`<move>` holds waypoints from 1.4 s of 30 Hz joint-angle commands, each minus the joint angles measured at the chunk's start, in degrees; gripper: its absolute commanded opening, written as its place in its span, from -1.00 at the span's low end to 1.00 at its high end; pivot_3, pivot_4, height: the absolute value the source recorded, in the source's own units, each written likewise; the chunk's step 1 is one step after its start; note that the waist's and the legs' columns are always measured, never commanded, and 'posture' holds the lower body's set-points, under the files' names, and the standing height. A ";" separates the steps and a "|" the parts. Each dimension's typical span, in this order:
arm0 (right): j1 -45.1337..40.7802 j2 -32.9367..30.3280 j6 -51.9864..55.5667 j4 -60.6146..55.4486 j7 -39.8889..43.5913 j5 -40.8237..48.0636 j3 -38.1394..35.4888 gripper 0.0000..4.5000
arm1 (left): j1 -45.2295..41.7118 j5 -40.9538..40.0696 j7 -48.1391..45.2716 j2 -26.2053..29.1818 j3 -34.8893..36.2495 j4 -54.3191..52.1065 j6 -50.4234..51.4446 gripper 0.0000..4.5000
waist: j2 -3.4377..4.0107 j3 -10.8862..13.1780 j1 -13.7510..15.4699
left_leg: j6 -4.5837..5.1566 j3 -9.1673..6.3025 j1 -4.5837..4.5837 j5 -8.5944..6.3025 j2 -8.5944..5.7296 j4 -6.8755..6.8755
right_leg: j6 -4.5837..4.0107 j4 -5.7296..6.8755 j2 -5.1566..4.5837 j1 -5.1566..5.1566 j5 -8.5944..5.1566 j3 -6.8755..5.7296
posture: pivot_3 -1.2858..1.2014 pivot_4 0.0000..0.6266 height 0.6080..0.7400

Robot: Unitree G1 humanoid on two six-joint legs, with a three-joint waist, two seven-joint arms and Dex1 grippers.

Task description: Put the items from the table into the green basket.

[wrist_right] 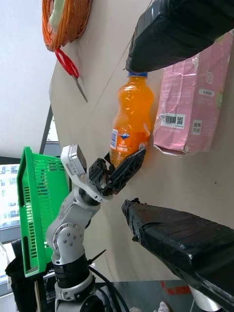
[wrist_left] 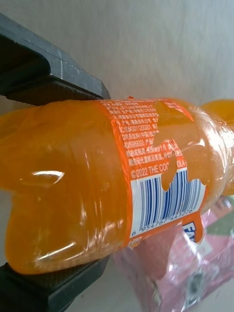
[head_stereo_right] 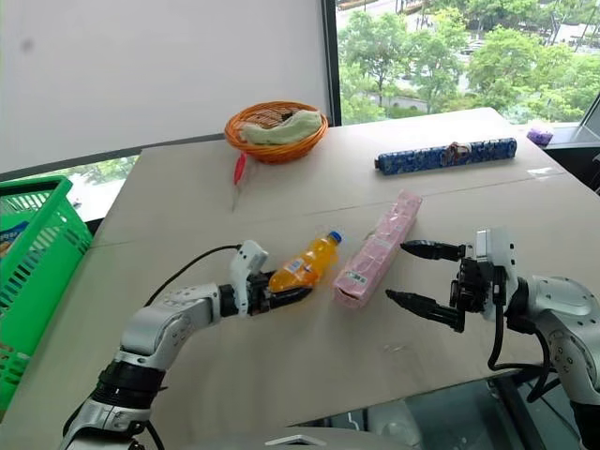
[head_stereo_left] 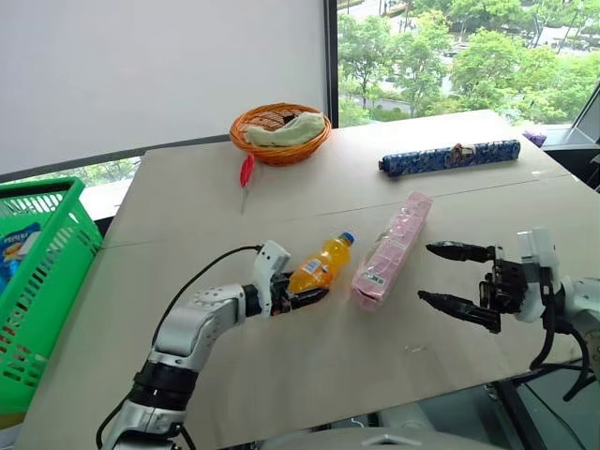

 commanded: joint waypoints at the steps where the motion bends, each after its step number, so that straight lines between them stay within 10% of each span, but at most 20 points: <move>1: -1.95 -0.25 -0.16 -0.63 0.44 0.50 0.23 1.00 | -0.99 1.90 3.06 0.21 4.60 0.77 -4.39 0.41 | -0.02 0.01 0.04 | 0.00 0.00 -0.02 0.00 0.00 0.00 | -0.02 -0.01 0.00 -0.01 0.01 0.00 | -0.20 -1.00 1.00; 8: -9.17 -0.06 1.63 -2.73 -2.31 -1.99 5.21 1.00 | -7.53 8.74 18.22 -2.14 14.22 5.10 -17.68 0.41 | -0.34 0.23 0.41 | 0.00 -0.06 -0.24 0.00 0.00 0.05 | -0.25 -0.02 0.00 -0.17 0.16 -0.10 | -0.18 -1.00 1.00; 21: -34.81 16.10 7.77 -0.43 -17.34 -3.72 16.51 1.00 | -15.11 21.57 39.20 26.71 37.49 28.34 -28.11 0.41 | -0.99 0.22 -0.81 | -0.18 -0.03 -1.23 0.31 -0.04 0.07 | -0.39 0.30 0.10 -1.62 0.41 0.00 | -0.07 -1.00 1.00; 23: -36.81 17.90 7.45 0.75 -18.57 -4.53 17.16 1.00 | -11.78 21.79 39.98 27.51 40.07 28.21 -27.53 0.41 | -1.00 0.16 0.02 | -0.18 -0.06 -1.23 0.31 -0.09 0.04 | -0.40 0.32 0.07 -1.63 0.42 -0.01 | -0.05 -1.00 1.00; 26: -38.36 20.31 7.35 2.13 -17.98 -3.07 16.84 1.00 | -5.96 21.49 41.84 27.93 45.20 26.79 -26.03 0.99 | -1.32 0.01 1.22 | -0.20 -0.05 -1.30 0.31 -0.09 0.02 | -0.41 0.38 0.10 -1.72 0.41 -0.01 | -0.03 -1.00 1.00; 42: -36.97 19.57 6.05 4.53 -12.27 -4.30 17.11 1.00 | -5.86 15.68 38.26 22.66 45.06 18.67 -26.57 0.99 | -1.72 -0.25 8.52 | -0.71 -0.02 -0.62 0.31 0.02 0.17 | -0.72 1.02 0.16 -1.26 0.59 -0.19 | 0.00 -1.00 1.00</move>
